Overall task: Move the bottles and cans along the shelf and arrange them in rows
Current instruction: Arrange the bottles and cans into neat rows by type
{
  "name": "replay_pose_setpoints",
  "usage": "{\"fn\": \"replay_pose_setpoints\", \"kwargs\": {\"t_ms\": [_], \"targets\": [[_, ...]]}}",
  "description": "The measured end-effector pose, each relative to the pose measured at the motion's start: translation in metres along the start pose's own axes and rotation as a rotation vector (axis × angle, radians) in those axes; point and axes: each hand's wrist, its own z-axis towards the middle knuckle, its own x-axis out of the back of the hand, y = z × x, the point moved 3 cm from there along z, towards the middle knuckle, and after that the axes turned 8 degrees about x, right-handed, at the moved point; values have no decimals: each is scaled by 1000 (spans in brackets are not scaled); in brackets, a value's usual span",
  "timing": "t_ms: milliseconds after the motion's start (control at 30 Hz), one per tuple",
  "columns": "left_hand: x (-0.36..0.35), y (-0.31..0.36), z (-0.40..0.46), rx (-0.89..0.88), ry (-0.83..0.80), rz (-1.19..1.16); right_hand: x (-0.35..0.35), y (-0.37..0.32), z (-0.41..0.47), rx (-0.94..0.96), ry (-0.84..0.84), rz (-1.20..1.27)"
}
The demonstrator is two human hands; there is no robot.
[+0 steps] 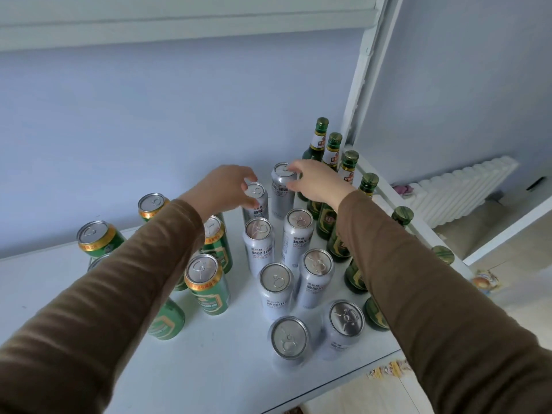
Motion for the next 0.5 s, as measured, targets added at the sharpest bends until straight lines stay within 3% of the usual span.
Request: {"fn": "replay_pose_setpoints", "kwargs": {"t_ms": [133,500], "targets": [[2,1,24,-9,27,7,-3,4,36,-52,1,28],[-19,-6,69,47,-226,122,-26,13,94,-65,-170,-75]]}}
